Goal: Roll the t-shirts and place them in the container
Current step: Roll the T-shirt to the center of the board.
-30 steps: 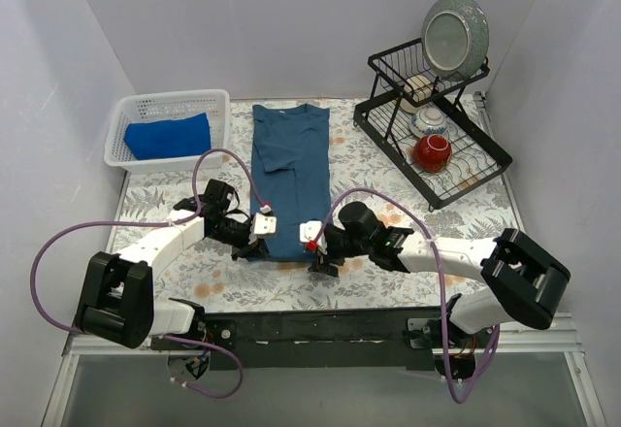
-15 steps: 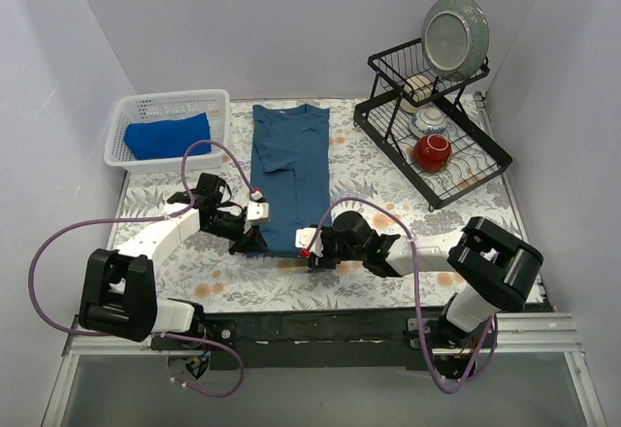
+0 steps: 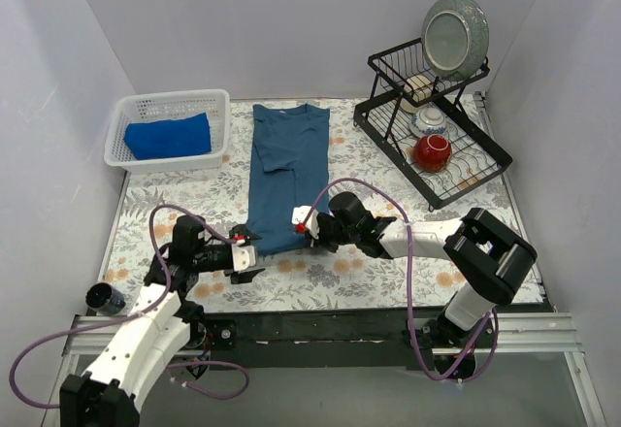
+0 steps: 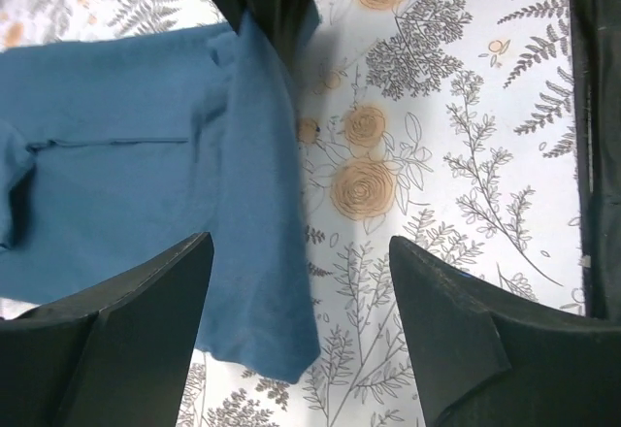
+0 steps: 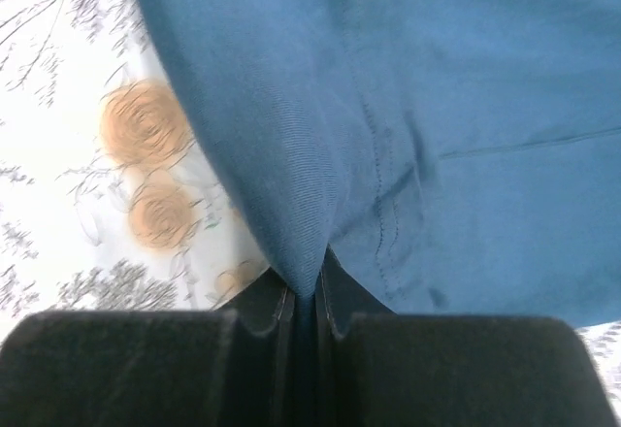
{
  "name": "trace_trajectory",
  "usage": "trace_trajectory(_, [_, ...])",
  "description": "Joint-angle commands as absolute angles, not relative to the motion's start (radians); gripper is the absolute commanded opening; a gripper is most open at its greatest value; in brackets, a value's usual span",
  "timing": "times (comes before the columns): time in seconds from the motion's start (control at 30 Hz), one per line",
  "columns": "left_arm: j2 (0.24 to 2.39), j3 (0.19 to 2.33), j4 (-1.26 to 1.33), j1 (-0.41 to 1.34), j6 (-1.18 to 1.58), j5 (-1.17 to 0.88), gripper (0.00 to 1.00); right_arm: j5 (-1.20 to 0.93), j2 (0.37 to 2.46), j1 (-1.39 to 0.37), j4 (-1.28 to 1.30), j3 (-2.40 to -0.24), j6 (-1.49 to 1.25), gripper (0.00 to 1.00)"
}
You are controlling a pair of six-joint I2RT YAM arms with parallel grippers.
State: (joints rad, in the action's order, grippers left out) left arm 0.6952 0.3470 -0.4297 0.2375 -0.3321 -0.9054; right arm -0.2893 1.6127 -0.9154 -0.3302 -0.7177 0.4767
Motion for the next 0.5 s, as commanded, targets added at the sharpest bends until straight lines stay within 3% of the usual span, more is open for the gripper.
trace_trajectory(0.0, [0.618,0.292,-0.285,0.264,-0.311,-0.856,0.75,-0.376,1.598,-0.917,-0.256,-0.733,0.414,0.04])
trace_trajectory(0.13, [0.662,0.256,-0.235,0.284,-0.337,-0.821,0.74,-0.377,1.589,-0.917,-0.256,-0.726,0.426,0.04])
trace_trajectory(0.47, [0.879,0.281,-0.284,0.299,-0.526,-0.865,0.57,-0.376,1.578,-0.914,-0.252,-0.715,0.433,0.04])
